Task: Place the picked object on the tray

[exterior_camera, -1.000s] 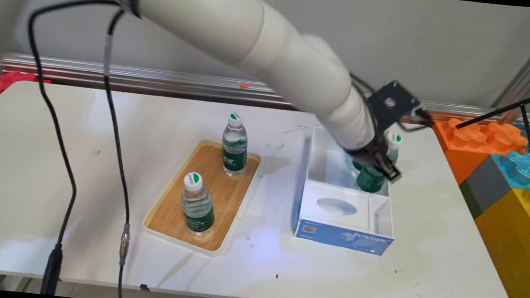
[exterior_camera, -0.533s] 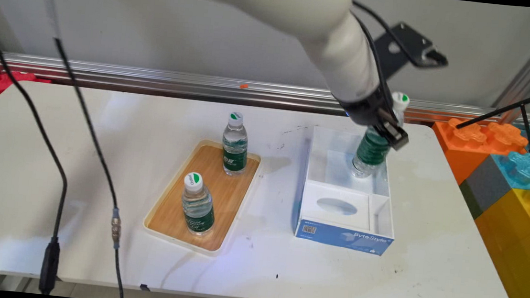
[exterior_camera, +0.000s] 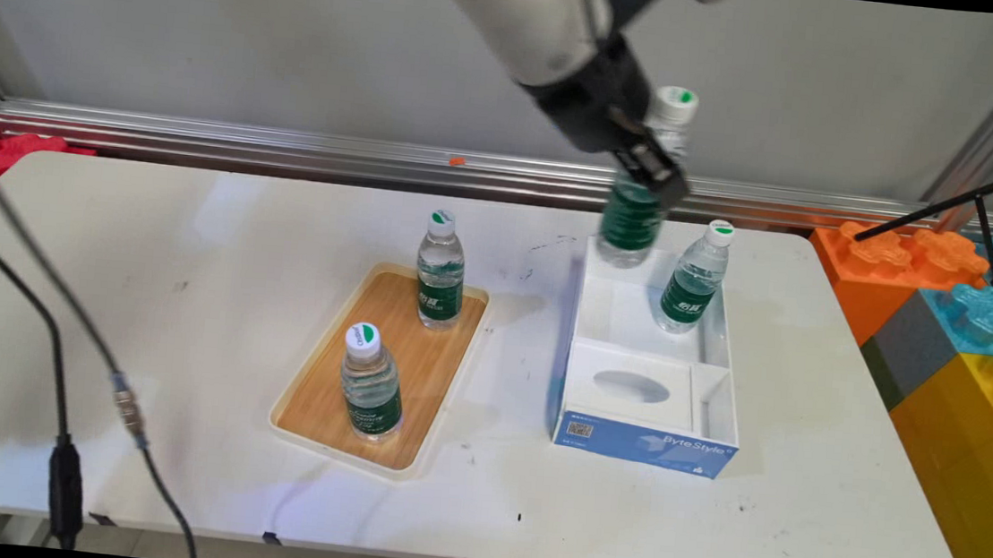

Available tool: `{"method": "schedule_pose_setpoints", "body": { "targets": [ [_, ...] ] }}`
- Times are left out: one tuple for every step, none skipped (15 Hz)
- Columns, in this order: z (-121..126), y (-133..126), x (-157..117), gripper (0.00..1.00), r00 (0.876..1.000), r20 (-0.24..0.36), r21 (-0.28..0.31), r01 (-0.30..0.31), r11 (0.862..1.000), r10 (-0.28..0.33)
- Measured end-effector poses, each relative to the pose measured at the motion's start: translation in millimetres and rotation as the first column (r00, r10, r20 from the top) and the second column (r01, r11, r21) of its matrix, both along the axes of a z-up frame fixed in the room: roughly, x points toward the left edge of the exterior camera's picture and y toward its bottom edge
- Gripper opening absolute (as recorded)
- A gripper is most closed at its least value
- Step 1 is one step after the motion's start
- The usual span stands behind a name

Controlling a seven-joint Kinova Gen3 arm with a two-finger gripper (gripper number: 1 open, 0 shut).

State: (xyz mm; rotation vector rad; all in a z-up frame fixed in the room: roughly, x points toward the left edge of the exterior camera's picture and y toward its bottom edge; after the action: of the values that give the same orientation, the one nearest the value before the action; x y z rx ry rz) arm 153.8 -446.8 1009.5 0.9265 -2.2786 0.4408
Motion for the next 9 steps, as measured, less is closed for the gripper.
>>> {"method": "schedule_pose_setpoints", "body": {
  "targets": [
    [5, 10, 16, 0.0, 1.0, -0.003, 0.002, 0.011, 1.0, -0.011],
    [8, 18, 30, 0.0, 1.0, -0.008, 0.004, 0.022, 1.0, -0.022],
    [11, 28, 47, 0.0, 0.999, -0.016, 0.008, 0.035, 0.999, -0.035],
    [12, 34, 58, 0.0, 0.999, -0.021, 0.01, 0.042, 0.999, -0.042],
    [13, 41, 74, 0.0, 0.998, -0.029, 0.013, 0.05, 0.999, -0.05],
    [14, 46, 85, 0.0, 0.998, -0.033, 0.013, 0.056, 0.998, -0.055],
    [14, 53, 101, 0.0, 0.997, -0.038, 0.014, 0.062, 0.998, -0.061],
    [13, 59, 118, 0.0, 0.997, -0.043, 0.015, 0.067, 0.998, -0.066],
    [11, 65, 141, 0.0, 0.996, -0.048, 0.018, 0.07, 0.997, -0.069]
  ]
}}
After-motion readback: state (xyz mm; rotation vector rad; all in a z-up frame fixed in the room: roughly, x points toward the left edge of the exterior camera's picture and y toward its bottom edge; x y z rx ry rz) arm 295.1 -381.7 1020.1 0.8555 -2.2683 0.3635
